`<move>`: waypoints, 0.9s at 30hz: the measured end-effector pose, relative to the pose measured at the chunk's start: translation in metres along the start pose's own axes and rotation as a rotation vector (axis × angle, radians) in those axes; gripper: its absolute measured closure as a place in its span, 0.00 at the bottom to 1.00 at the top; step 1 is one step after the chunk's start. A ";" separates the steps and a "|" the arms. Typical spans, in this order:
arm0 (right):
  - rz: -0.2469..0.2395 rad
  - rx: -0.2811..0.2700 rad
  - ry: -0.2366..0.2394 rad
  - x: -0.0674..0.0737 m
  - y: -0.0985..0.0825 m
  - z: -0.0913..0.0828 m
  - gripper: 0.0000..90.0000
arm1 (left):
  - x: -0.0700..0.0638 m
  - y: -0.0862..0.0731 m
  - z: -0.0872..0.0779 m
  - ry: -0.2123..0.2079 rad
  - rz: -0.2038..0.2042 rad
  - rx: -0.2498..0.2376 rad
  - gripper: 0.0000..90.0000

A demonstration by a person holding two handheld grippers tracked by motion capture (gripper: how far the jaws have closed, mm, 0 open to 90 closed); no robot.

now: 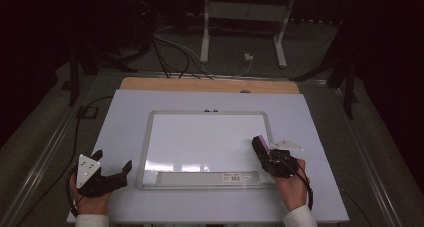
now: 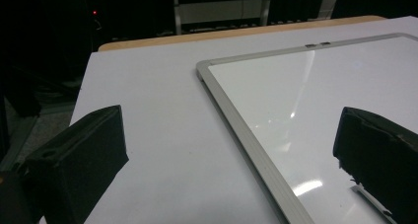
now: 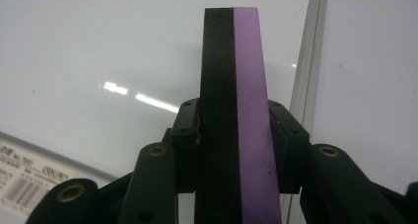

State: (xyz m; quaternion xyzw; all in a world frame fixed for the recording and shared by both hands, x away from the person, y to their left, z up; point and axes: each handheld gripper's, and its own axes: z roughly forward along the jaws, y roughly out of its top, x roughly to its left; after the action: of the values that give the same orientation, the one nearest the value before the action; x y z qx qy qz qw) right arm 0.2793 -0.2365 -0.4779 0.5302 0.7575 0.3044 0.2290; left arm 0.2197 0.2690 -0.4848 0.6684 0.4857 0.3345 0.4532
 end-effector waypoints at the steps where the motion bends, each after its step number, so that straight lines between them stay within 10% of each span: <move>1: -0.004 0.003 -0.006 0.000 -0.002 0.000 0.70 | 0.000 0.000 0.000 0.000 0.000 0.000 0.01; 27: 0.026 0.016 -0.046 -0.002 -0.017 -0.003 0.70 | -0.002 0.001 0.001 -0.004 0.004 0.001 0.01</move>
State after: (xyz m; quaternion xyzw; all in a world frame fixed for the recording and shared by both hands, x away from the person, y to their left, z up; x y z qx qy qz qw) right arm 0.2669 -0.2435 -0.4881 0.5485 0.7475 0.2892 0.2382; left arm 0.2203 0.2668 -0.4845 0.6703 0.4839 0.3337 0.4530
